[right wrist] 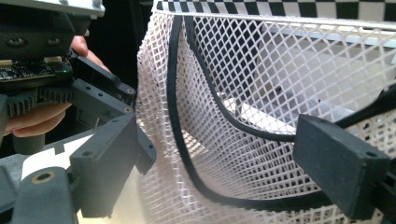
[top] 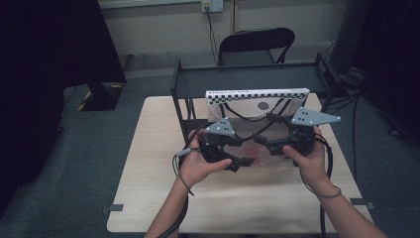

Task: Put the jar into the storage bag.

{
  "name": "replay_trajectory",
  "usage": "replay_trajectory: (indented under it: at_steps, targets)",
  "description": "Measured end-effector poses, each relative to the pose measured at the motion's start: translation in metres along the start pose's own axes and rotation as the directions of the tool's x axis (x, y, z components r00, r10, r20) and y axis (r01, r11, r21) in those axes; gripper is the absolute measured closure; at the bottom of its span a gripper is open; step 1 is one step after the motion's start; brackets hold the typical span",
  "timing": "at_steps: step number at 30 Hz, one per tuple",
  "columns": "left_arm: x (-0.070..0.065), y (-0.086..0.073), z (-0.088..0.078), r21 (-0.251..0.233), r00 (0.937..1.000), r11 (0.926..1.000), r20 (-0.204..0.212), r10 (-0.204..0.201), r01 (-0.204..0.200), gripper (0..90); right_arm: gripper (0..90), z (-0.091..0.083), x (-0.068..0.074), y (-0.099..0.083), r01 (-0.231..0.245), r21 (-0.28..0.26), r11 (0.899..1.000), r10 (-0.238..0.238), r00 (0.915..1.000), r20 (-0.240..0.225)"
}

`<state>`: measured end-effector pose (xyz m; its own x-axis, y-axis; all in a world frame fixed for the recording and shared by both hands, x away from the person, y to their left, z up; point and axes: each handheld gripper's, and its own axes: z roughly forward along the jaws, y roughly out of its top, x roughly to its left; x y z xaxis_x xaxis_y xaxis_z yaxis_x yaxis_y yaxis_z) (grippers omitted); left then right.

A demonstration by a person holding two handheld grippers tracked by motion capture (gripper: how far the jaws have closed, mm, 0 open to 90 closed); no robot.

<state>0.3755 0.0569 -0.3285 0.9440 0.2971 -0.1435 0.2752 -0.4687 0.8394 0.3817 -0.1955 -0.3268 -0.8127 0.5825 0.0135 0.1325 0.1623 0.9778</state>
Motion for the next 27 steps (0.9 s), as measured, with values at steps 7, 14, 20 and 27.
replay_trajectory:
  at_steps: [7, 14, 20, 27]
  targets:
    - [0.001, -0.002, 0.000, -0.001, 0.9999, 1.0000, 0.009, -0.006, 0.006, 7.0, 12.4, -0.005, 0.000, -0.003, 0.007, 0.007, 1.000, -0.007, 1.0000, -0.006]
    - [0.000, -0.003, 0.001, -0.014, 0.9999, 0.9999, 0.014, 0.000, 0.000, 3.6, 1.8, -0.004, 0.000, -0.012, 0.001, 0.032, 0.999, 0.000, 0.9996, -0.027]
    - [-0.003, -0.006, 0.004, -0.013, 0.9996, 0.9999, 0.024, 0.011, -0.011, 3.9, 0.0, -0.008, -0.001, -0.018, -0.002, 0.040, 0.999, 0.003, 0.9994, -0.036]
    - [-0.002, -0.023, 0.008, 0.009, 0.9999, 1.0000, 0.012, 0.000, 0.000, 3.8, 0.0, -0.011, 0.002, -0.026, 0.012, 0.073, 0.997, -0.010, 0.9994, -0.033]
